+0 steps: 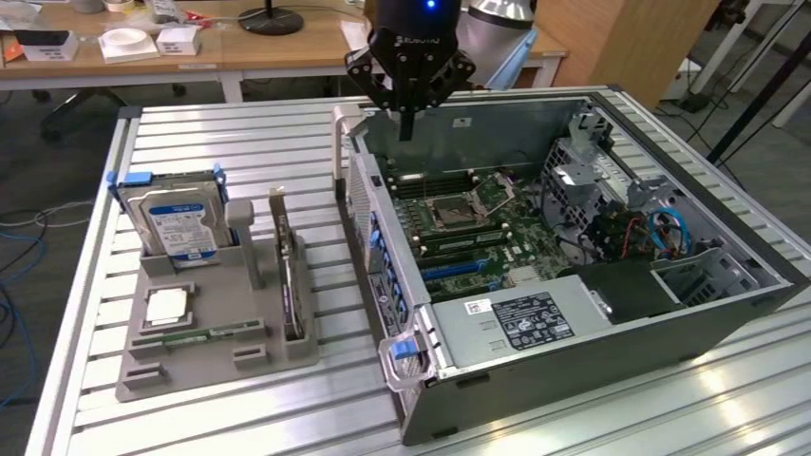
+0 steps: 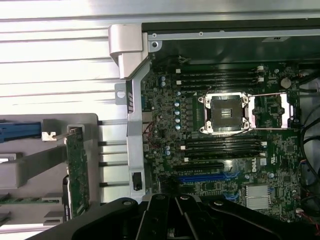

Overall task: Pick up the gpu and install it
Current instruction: 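Reach for the gpu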

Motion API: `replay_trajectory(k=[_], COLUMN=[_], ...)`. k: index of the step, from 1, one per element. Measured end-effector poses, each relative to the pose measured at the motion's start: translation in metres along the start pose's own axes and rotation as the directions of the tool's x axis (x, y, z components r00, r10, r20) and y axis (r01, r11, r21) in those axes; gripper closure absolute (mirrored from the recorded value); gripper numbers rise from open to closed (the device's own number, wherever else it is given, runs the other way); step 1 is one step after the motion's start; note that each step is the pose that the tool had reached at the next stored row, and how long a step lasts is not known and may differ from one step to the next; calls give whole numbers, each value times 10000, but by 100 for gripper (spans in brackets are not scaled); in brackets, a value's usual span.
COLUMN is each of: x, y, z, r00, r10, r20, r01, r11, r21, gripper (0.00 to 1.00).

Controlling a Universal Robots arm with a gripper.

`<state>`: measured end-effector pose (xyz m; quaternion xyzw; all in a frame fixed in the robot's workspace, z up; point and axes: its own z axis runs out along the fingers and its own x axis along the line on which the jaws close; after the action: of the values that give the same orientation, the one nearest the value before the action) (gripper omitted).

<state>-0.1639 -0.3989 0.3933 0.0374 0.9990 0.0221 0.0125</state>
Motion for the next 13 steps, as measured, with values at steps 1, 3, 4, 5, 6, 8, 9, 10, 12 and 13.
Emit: replay_trajectory(k=[1, 3, 4, 5, 6, 8, 9, 10, 12, 13], x=[5, 15, 20, 24, 28, 37, 41, 45, 55, 60], y=[0, -1, -2, -2, -2, -3, -3, -3, -4, -5], z=[0, 0, 0, -1, -1, -1, -1, -1, -1, -1], r00=[10000, 10000, 10000, 10000, 10000, 10000, 10000, 10000, 10000, 10000], r10=[0, 0, -1, 0, 0, 0, 0, 0, 0, 0], r20=[1, 1, 1, 1, 0, 0, 1, 1, 1, 1], r01=[0, 0, 1, 0, 0, 0, 0, 0, 0, 0], r11=[10000, 10000, 10000, 10000, 10000, 10000, 10000, 10000, 10000, 10000], r21=[0, 0, 0, 0, 0, 0, 0, 0, 0, 0], gripper=[89, 89, 89, 89, 89, 89, 89, 89, 89, 89])
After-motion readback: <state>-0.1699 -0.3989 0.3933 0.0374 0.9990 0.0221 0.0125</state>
